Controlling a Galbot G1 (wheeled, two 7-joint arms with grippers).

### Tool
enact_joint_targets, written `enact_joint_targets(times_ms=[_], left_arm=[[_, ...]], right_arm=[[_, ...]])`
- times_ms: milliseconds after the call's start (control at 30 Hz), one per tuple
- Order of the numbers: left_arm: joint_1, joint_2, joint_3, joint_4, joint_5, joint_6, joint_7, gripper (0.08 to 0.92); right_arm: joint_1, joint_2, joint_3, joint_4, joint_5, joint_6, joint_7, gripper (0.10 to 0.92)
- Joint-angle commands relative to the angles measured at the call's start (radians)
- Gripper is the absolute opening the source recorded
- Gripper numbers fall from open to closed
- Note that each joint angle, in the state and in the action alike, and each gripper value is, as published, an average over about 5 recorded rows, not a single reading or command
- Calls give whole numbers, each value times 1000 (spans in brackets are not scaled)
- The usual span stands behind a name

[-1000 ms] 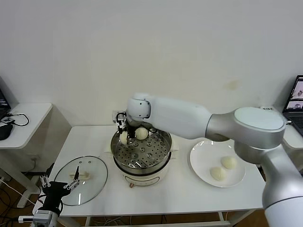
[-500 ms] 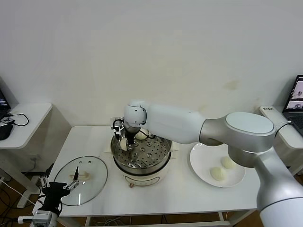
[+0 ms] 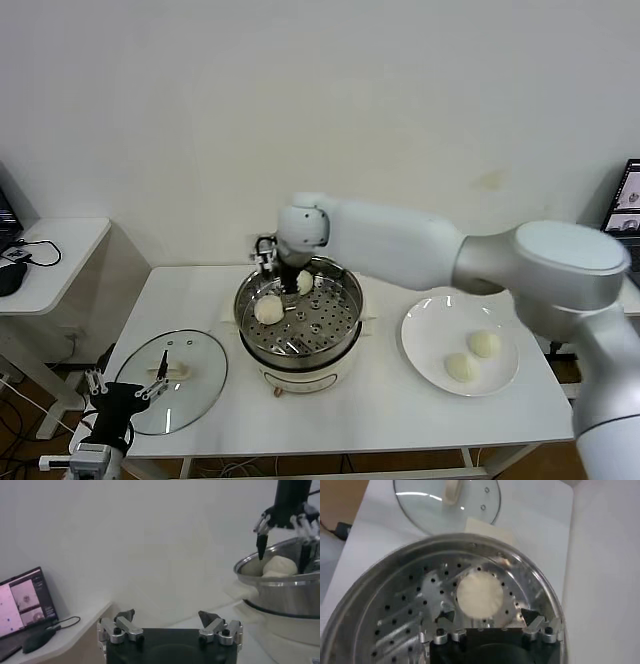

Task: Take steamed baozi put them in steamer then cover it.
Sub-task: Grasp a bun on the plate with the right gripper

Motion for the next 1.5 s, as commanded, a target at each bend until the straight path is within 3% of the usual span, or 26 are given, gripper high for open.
enact_joint_targets(times_ms=[33,400,700,1033,1500], left_arm=[[-7,2,14,-8,5,5,3,823],[-15,11,37,-4,11,15,10,823],[-14,20,42,14,14,18,12,823],[-5,18,40,14,23,23,14,823],[12,14,31,16,25,16,12,823]], right_arm=[[162,-322,-18,217,-24,116,-126,823],[108,-771,-25,447,-206,230,-189,822],[-207,-986,141,494,-411,291,-176,822],[-630,-999,463,423,-527,334,-166,823],[-770,-912,581,303,-581,341,-120,823]])
